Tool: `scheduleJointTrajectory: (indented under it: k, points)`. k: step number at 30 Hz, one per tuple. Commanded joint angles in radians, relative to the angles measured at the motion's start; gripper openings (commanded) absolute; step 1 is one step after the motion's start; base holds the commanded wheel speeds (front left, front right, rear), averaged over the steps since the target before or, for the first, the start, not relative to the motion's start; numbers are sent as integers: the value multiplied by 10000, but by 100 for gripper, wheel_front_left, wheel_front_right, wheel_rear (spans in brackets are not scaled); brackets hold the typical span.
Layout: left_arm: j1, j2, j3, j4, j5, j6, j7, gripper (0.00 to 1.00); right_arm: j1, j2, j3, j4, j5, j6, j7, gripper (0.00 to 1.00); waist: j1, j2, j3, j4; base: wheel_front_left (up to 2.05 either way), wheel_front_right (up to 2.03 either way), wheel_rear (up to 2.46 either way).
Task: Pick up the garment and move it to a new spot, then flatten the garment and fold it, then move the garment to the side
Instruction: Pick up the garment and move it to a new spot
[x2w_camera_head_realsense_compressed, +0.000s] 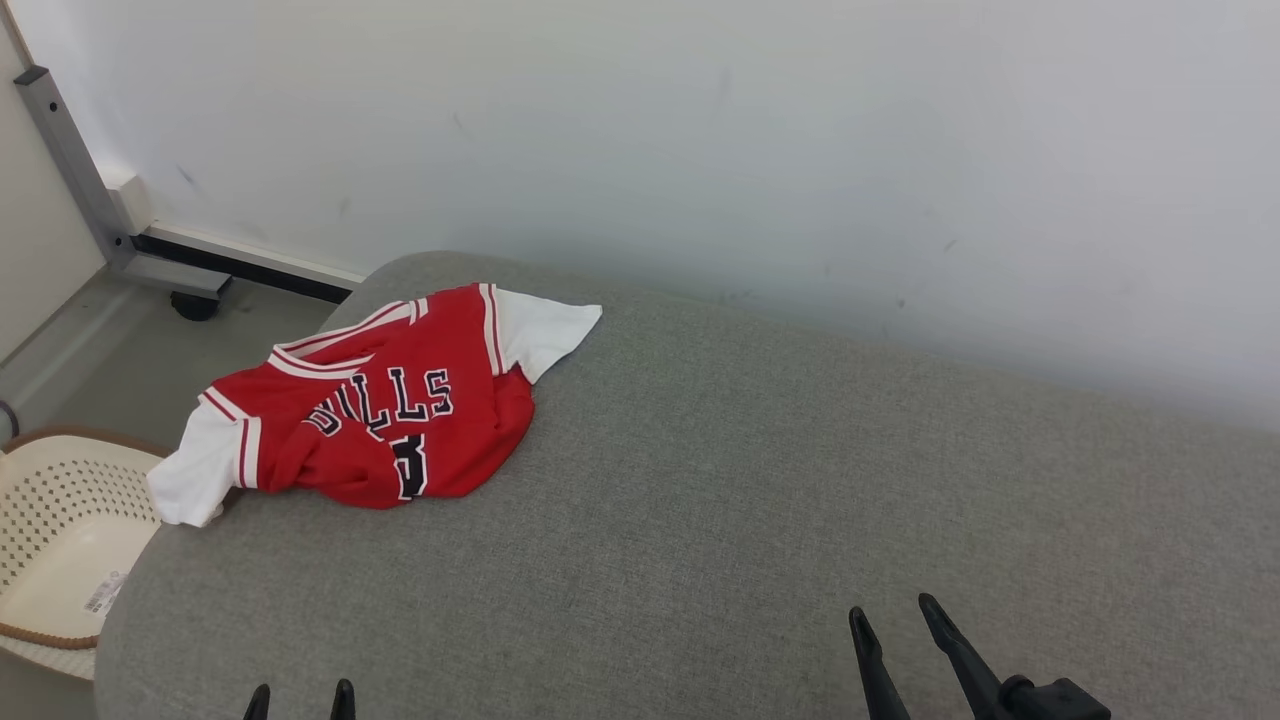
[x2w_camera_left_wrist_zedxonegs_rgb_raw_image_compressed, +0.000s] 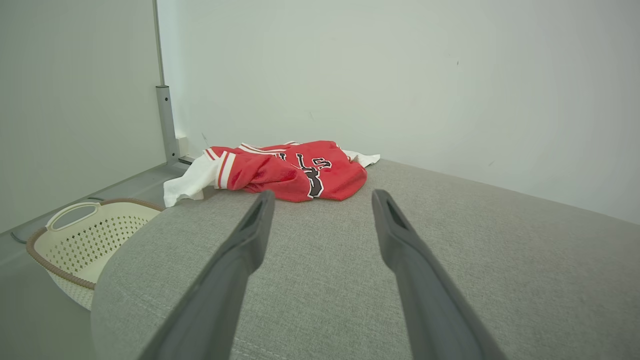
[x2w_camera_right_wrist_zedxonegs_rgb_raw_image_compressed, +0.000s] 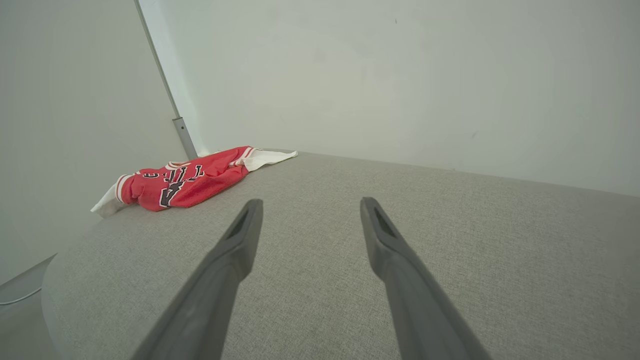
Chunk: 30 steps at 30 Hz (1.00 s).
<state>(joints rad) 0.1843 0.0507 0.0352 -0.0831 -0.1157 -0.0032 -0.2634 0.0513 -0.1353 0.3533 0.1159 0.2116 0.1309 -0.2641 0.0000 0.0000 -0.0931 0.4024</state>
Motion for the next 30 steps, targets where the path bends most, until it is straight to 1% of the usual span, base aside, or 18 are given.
scheduleJointTrajectory:
  k: [1,17,20,28,30]
  points:
    - [110,1,14,-37,-29,-13,15,100,9,9,11,14,41,-4,-11,100,0,0,-1,69,0,0,0]
    - [134,1,30,-48,-114,93,15,100,-13,-77,76,23,81,-4,-11,100,0,0,99,79,0,0,0]
    - [106,1,53,86,-118,-13,15,100,-44,-104,93,18,77,-4,-11,100,0,0,174,17,0,0,0]
    - [-804,0,113,572,-404,-181,15,100,-81,-305,137,16,48,-4,-11,100,0,0,546,-87,0,0,0]
    - [-1184,1,101,658,-735,-171,15,100,-190,-426,143,-29,11,-4,-11,100,0,0,812,-107,0,0,0]
